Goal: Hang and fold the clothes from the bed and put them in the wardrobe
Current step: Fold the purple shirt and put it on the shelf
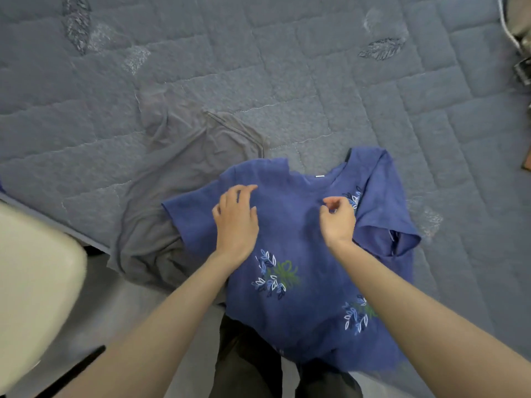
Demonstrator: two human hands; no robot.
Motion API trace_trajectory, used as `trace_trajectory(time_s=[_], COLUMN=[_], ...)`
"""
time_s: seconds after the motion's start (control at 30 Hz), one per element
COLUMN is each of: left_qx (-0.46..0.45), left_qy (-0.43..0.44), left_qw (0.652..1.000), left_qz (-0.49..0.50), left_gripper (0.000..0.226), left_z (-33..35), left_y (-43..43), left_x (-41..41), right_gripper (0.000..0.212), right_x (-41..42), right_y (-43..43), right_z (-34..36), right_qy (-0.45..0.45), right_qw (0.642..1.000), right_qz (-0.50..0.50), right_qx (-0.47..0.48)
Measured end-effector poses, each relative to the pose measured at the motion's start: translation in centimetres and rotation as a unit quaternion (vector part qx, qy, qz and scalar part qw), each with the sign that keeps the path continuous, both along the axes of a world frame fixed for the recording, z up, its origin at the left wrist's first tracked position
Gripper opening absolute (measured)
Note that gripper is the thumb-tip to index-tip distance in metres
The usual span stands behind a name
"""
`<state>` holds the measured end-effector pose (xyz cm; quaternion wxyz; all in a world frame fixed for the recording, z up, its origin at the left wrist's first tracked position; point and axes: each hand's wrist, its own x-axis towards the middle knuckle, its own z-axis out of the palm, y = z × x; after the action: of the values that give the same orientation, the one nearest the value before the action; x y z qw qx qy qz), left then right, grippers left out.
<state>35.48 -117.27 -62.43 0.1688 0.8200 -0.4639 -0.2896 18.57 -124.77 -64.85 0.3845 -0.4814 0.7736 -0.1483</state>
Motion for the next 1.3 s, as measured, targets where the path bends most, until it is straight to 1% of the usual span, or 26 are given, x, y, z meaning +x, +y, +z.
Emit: trace_trajectory(time_s=[0.07, 0.1, 0.17, 0.27, 0.3, 0.37, 0.43, 0.57, 0.63, 0.67, 0.73, 0.77, 0.83, 0.93, 1.0, 1.07, 1.17, 1.23, 1.3], left_qx=[0.011, 0.022, 0.043, 0.057, 0.057, 0.061, 0.064, 0.066, 0.069, 0.068, 0.061, 0.055, 0.045, 0.058, 0.08, 0.086, 0.049, 0.011, -0.004], left_qy=[0.038, 0.059, 0.102, 0.14, 0.15, 0.166, 0.174, 0.166, 0.141, 0.122, 0.085, 0.072, 0.053, 0.056, 0.07, 0.084, 0.089, 0.091, 0.099], left_qw=[0.998, 0.996, 0.99, 0.982, 0.981, 0.978, 0.976, 0.98, 0.986, 0.989, 0.994, 0.996, 0.997, 0.995, 0.991, 0.988, 0.988, 0.991, 0.993], left_qz=[-0.043, -0.058, -0.084, -0.109, -0.111, -0.111, -0.113, -0.09, -0.056, -0.037, -0.013, -0.009, -0.025, -0.061, -0.078, -0.1, -0.117, -0.097, -0.068], left_gripper=[0.044, 0.043, 0.042, 0.039, 0.039, 0.038, 0.039, 0.04, 0.042, 0.042, 0.043, 0.044, 0.046, 0.049, 0.051, 0.054, 0.06, 0.063, 0.064], left_z=[0.0, -0.1, -0.4, -1.2, -1.5, -2.3, -3.1, -4.4, -4.9, -5.0, -4.9, -4.8, -4.5, -4.6, -5.1, -5.7, -6.2, -6.3, -6.2], left_y=[-0.6, -0.8, -1.3, -1.7, -1.8, -2.0, -2.2, -3.3, -4.1, -4.4, -5.0, -5.4, -6.3, -8.2, -9.3, -9.8, -9.2, -8.1, -6.6], left_x=[-2.8, -4.2, -6.7, -10.1, -11.1, -13.2, -15.1, -18.9, -20.9, -21.9, -23.9, -24.9, -27.1, -30.4, -32.3, -34.1, -35.1, -35.1, -34.9], right_gripper=[0.02, 0.024, 0.041, 0.07, 0.075, 0.079, 0.074, 0.038, 0.026, 0.021, 0.01, 0.008, 0.01, 0.008, 0.007, 0.012, 0.035, 0.039, 0.037], right_x=[-3.1, -4.6, -7.7, -11.4, -12.3, -13.5, -14.0, -14.8, -15.9, -16.8, -19.2, -20.6, -23.4, -27.2, -29.0, -30.5, -31.7, -32.0, -31.9], right_y=[0.4, 0.5, 0.5, 0.1, -0.2, -0.8, -1.6, -2.8, -3.4, -3.8, -4.8, -5.4, -6.8, -9.4, -11.1, -12.4, -12.1, -10.3, -8.1], right_z=[0.0, -0.1, -0.3, -0.5, -0.7, -1.1, -1.5, -2.4, -2.5, -2.4, -1.7, -1.2, -0.2, 0.2, 0.0, -0.7, -2.7, -3.9, -4.8], right_qy=[0.017, 0.021, 0.027, 0.032, 0.03, 0.029, 0.017, -0.014, -0.027, -0.048, -0.122, -0.144, -0.149, -0.143, -0.135, -0.135, -0.114, -0.096, -0.055], right_qw=[0.996, 0.991, 0.981, 0.978, 0.977, 0.976, 0.975, 0.98, 0.985, 0.986, 0.98, 0.977, 0.979, 0.981, 0.981, 0.981, 0.988, 0.992, 0.995], right_qz=[-0.087, -0.127, -0.183, -0.164, -0.154, -0.147, -0.145, -0.125, -0.125, -0.132, -0.155, -0.155, -0.121, -0.076, -0.079, -0.101, -0.106, -0.056, 0.019], right_qx=[0.006, 0.019, 0.059, 0.126, 0.144, 0.16, 0.167, 0.154, 0.118, 0.086, 0.007, -0.029, -0.075, -0.104, -0.113, -0.092, -0.001, 0.056, 0.077])
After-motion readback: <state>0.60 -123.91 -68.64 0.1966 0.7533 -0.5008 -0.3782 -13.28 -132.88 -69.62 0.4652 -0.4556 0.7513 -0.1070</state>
